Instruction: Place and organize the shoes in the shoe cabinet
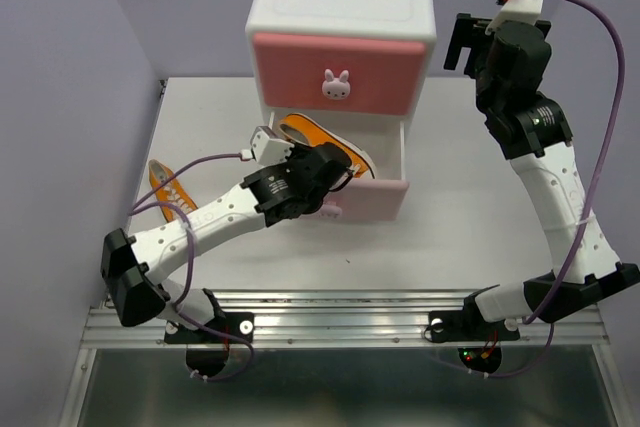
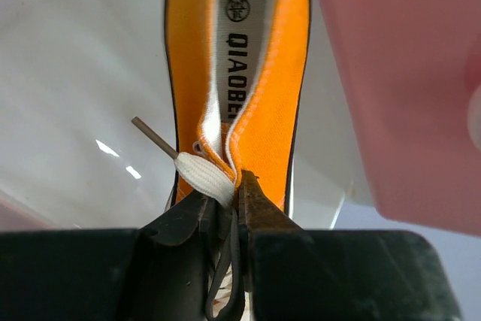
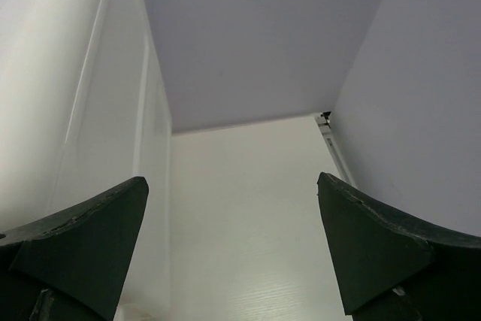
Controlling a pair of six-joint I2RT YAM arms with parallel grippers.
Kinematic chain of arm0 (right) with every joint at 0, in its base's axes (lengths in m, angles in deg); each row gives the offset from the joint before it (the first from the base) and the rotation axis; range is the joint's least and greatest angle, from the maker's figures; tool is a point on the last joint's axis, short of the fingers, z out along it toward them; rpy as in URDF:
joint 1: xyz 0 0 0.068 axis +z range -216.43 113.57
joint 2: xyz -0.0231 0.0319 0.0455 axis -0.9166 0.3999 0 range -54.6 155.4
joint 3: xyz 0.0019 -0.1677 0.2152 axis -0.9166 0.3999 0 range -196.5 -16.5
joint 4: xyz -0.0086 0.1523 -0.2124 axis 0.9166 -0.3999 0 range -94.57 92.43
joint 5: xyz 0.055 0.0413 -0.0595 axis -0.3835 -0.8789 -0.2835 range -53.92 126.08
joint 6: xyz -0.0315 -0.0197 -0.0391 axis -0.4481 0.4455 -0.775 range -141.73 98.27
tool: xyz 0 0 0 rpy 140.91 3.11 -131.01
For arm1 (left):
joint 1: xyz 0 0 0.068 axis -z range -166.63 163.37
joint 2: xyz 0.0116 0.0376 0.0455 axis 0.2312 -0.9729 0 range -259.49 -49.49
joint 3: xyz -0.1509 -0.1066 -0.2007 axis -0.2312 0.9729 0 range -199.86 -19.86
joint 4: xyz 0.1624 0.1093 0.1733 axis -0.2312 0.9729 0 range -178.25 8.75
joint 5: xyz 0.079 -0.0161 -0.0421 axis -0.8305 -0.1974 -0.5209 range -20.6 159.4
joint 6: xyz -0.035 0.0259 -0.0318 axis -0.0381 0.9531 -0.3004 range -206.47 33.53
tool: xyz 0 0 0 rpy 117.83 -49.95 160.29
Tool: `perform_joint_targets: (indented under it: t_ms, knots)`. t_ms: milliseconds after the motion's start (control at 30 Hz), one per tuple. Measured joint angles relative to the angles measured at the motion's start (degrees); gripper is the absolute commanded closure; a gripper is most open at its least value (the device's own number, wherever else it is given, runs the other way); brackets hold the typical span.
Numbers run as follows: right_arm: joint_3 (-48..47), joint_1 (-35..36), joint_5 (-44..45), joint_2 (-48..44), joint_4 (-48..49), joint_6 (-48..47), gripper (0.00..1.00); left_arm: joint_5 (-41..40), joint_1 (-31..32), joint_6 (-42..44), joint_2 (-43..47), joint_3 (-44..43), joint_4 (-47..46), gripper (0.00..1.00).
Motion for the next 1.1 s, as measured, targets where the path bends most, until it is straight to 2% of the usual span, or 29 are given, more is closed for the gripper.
perform_joint_targets:
  t_ms: [200, 333, 467, 567, 867, 1100]
  knots:
    - [0.6, 0.0, -0.6, 0.0, -0.3, 0.0, 0.0, 3.4, -0.4, 16.7, 9.8, 11.3, -13.7, 1.0]
    - [0.6, 0.0, -0.8, 0.0, -0.3, 0.0, 0.0, 6.6, -2.0, 27.0, 11.6, 13.2, -17.7, 1.0]
    - [0.6, 0.0, -0.8, 0.2, -0.3, 0.0, 0.0, 13.9, -7.1, 35.0, 11.9, 14.8, -22.6, 1.0]
    - [0.6, 0.0, -0.8, 0.5, -0.2, 0.0, 0.0, 16.5, -8.9, 37.4, 11.6, 15.0, -22.9, 1.0]
    - [0.6, 0.0, -0.8, 1.0, -0.2, -0.2, 0.0, 16.0, -8.7, 38.6, 3.0, 10.3, -22.0, 1.0]
    - [0.6, 0.0, -0.6, 1.0, -0.2, -0.7, 0.0, 16.5, -8.7, 45.6, -2.8, 9.9, -20.4, 1.0]
